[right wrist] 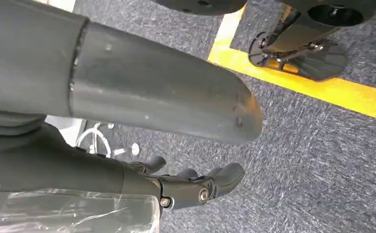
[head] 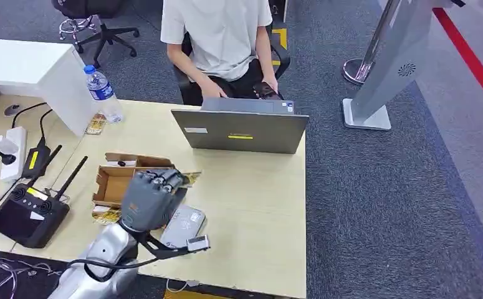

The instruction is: Pass the card to the sensor for recognition and then transmit it.

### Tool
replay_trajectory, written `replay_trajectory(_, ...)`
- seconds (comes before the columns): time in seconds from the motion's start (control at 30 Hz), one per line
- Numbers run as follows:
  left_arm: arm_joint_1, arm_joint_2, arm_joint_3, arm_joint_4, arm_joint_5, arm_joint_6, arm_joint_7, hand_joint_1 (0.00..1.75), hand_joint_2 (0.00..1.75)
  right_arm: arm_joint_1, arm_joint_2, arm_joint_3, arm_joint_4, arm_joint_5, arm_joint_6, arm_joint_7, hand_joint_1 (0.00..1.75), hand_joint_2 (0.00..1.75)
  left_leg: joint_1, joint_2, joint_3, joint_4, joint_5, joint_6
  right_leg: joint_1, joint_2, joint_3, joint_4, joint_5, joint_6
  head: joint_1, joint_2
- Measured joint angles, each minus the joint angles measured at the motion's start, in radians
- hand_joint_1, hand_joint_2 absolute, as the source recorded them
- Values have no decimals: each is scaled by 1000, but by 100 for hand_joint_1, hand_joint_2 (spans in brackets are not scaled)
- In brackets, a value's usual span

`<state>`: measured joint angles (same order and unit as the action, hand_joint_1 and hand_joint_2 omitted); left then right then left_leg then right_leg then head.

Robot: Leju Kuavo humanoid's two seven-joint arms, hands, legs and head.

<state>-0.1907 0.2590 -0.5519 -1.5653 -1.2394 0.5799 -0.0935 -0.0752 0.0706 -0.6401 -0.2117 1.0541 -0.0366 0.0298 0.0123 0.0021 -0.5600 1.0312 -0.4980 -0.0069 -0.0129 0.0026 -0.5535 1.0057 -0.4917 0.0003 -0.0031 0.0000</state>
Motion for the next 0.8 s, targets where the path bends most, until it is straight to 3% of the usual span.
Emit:
replay_trajectory(0.1,-60,-13,71,-45,7,29,7,175,175,-6,0,0,0,19,2,9,0,0,0,0,0,0,1,0,0,0,0,0,0,0,0,0)
replay_trajectory(0.2,-139,-21,145,-45,24,3,20,175,175,-13,1,1,0,28,7,13,0,0,0,0,0,0,2,0,0,0,-1,1,1,-1,-1,0)
replay_trajectory(0.43,-294,-32,250,44,33,-47,29,175,175,-24,3,4,0,46,19,27,0,0,0,0,0,0,4,-1,0,0,-1,2,2,-1,0,0)
replay_trajectory(0.57,-395,-38,275,168,37,-105,60,175,175,-34,3,9,0,61,30,34,0,0,0,-1,-1,0,4,-1,0,-1,-2,2,3,-1,0,0)
replay_trajectory(0.8,-495,-48,294,343,58,-113,49,175,175,-41,5,10,0,74,35,40,0,0,0,0,-1,0,5,-1,0,-1,-2,2,4,-2,-1,0)
